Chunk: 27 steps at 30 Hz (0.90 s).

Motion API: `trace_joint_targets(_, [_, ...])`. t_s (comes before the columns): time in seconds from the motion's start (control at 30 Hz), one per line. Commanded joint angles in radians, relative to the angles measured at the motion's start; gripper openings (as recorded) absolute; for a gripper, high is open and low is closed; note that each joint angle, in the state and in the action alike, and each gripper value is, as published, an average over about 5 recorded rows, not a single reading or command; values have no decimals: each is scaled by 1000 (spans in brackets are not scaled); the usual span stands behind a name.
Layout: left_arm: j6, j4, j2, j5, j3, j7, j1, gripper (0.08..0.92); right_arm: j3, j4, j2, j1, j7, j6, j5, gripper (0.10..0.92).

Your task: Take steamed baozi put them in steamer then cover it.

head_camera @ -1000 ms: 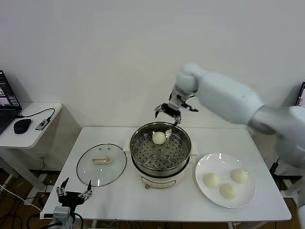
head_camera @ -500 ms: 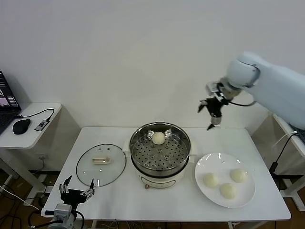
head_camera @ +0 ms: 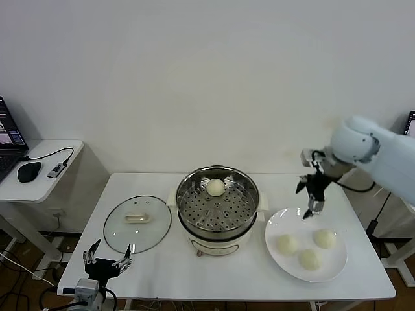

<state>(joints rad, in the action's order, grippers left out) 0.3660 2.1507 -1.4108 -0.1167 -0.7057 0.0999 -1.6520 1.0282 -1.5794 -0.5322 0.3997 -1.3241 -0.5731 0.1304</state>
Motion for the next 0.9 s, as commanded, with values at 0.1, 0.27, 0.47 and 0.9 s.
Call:
trace_joint_targets(0.1, [2,-5,0,-1,1,0,-2,823,-106,-71,63,-254,41,-88,-56,823])
trace_joint_targets(0.27, [1,-7,-2,-3,6,-1,-3,823,-153,-62,59,-347,78,-91,-79,823])
trace_joint_targets(0.47, [1,-8,-6,-5,7,-2,-1,823,-202,-32,26,-442,167,-68,-89,823])
trace_joint_targets(0.9, [0,-16,-9,-6,3,-4,-7,823,-240,46,-57,-505,190,-21,-179,823])
